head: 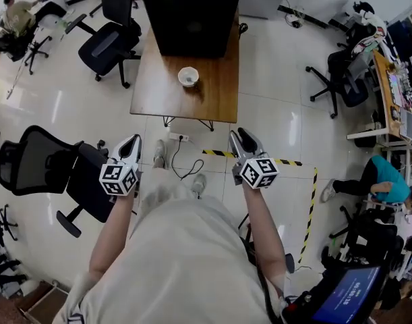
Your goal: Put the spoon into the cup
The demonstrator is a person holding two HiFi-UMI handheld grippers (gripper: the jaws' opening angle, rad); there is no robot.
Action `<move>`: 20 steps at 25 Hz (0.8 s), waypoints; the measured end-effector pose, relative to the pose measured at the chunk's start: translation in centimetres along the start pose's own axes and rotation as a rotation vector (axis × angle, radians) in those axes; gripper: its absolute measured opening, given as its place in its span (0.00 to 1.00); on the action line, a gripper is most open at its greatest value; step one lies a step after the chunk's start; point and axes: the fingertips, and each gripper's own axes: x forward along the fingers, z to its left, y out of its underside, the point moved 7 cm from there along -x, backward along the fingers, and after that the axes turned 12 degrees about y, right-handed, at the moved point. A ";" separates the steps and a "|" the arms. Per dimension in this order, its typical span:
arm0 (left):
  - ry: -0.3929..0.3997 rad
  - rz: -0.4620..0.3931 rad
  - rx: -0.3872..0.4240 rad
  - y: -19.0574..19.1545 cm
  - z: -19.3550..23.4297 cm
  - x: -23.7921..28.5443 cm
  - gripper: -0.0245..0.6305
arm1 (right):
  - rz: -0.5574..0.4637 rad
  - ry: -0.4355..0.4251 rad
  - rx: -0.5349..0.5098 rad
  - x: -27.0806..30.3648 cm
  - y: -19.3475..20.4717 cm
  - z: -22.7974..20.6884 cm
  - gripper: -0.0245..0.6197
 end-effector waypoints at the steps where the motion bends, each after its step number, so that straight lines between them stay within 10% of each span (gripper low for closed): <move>1: -0.013 -0.003 0.002 0.0 -0.1 -0.6 0.04 | 0.001 -0.005 0.006 -0.1 0.2 -0.2 0.25; 9: -0.066 -0.032 -0.010 0.2 -0.7 -4.2 0.04 | 0.029 -0.064 0.027 -0.6 1.1 1.2 0.25; 20: 0.083 -0.072 -0.022 -2.2 0.6 0.0 0.04 | 0.022 -0.049 0.005 -0.6 1.1 4.0 0.28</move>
